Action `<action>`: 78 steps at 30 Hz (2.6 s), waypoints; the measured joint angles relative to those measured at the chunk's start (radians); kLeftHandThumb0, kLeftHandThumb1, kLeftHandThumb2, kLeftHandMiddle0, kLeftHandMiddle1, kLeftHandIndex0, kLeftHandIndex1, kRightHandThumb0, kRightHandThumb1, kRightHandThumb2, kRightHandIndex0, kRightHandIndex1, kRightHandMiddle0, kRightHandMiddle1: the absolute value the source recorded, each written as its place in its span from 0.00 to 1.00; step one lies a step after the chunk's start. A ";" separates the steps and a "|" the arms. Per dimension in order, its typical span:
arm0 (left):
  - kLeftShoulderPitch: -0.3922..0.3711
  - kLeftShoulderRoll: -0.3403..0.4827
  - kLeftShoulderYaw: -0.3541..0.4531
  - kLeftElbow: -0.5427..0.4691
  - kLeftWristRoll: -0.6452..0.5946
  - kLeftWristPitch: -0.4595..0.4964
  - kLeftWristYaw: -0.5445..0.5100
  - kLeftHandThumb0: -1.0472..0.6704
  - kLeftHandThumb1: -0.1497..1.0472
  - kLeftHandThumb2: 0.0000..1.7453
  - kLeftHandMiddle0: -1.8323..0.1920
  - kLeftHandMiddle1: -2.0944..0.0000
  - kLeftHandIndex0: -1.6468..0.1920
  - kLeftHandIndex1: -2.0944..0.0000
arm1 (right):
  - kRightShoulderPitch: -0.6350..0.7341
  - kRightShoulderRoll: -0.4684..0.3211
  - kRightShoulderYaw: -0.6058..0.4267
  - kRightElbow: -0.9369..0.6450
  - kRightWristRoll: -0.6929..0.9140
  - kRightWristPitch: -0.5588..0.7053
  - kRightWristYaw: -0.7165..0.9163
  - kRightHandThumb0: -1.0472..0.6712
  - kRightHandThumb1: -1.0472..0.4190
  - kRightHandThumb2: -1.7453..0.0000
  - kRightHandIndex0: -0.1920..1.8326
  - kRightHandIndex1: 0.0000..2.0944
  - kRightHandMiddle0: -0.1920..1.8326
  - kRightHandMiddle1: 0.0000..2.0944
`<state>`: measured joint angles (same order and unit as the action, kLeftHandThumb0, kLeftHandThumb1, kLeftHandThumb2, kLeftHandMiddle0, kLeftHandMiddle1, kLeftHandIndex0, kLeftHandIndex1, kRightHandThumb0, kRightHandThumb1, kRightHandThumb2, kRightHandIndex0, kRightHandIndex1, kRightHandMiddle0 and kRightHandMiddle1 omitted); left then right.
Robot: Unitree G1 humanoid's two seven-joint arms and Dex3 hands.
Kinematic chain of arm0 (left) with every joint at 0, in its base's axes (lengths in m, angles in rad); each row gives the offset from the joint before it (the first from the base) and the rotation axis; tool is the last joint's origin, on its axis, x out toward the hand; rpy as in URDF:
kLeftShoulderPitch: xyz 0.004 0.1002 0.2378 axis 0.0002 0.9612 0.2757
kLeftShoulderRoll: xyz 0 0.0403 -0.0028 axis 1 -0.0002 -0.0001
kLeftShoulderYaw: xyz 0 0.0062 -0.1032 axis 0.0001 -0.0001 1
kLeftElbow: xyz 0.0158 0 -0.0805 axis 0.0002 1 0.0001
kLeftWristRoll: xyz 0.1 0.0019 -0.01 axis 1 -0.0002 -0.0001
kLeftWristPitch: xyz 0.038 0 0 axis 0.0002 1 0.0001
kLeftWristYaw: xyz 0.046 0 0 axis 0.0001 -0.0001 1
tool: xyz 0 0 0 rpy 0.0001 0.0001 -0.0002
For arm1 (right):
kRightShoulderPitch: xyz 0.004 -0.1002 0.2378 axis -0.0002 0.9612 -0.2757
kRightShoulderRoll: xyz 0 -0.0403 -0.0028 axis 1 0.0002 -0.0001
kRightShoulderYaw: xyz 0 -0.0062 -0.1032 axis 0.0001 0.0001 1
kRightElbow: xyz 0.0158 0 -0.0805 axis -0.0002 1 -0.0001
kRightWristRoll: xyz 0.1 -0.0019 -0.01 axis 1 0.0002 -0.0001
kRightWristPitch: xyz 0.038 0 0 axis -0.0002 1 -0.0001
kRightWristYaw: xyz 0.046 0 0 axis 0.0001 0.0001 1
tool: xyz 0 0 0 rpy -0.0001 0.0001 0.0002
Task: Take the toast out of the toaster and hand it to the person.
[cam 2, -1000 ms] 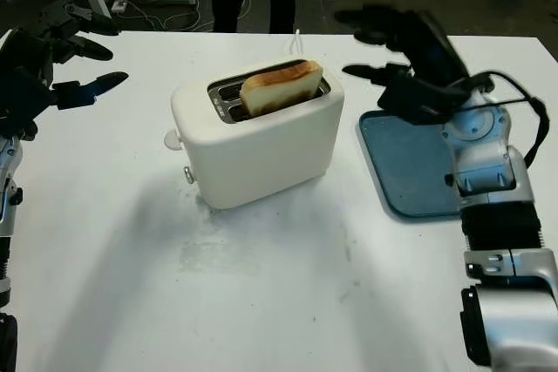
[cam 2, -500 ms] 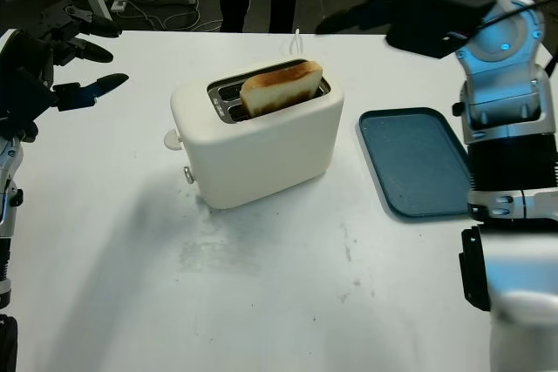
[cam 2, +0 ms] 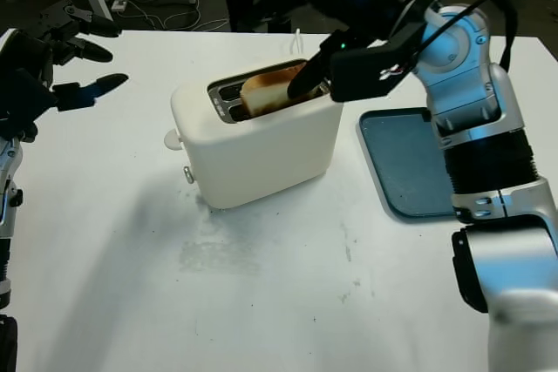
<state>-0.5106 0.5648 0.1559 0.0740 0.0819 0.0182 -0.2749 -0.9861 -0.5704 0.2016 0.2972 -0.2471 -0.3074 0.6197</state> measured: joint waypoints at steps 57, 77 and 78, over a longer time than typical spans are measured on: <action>0.002 -0.008 0.004 -0.007 0.002 0.020 0.010 0.32 0.67 0.25 0.81 0.42 0.77 0.52 | -0.068 0.031 0.013 0.370 -0.049 -0.122 0.021 0.34 0.09 0.84 0.56 0.83 0.45 0.83; 0.008 -0.007 0.005 -0.002 0.002 0.025 0.006 0.34 0.67 0.25 0.82 0.42 0.78 0.52 | -0.313 0.016 -0.356 0.744 0.232 0.085 -0.272 0.39 0.09 0.88 0.63 0.83 0.48 0.83; 0.008 -0.007 0.005 -0.002 0.002 0.026 0.006 0.34 0.67 0.26 0.82 0.42 0.78 0.52 | -0.313 0.016 -0.357 0.763 0.231 0.084 -0.290 0.39 0.09 0.87 0.62 0.83 0.47 0.83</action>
<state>-0.5028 0.5573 0.1607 0.0718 0.0841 0.0437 -0.2688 -1.2993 -0.5548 -0.1555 1.0597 -0.0158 -0.2231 0.3294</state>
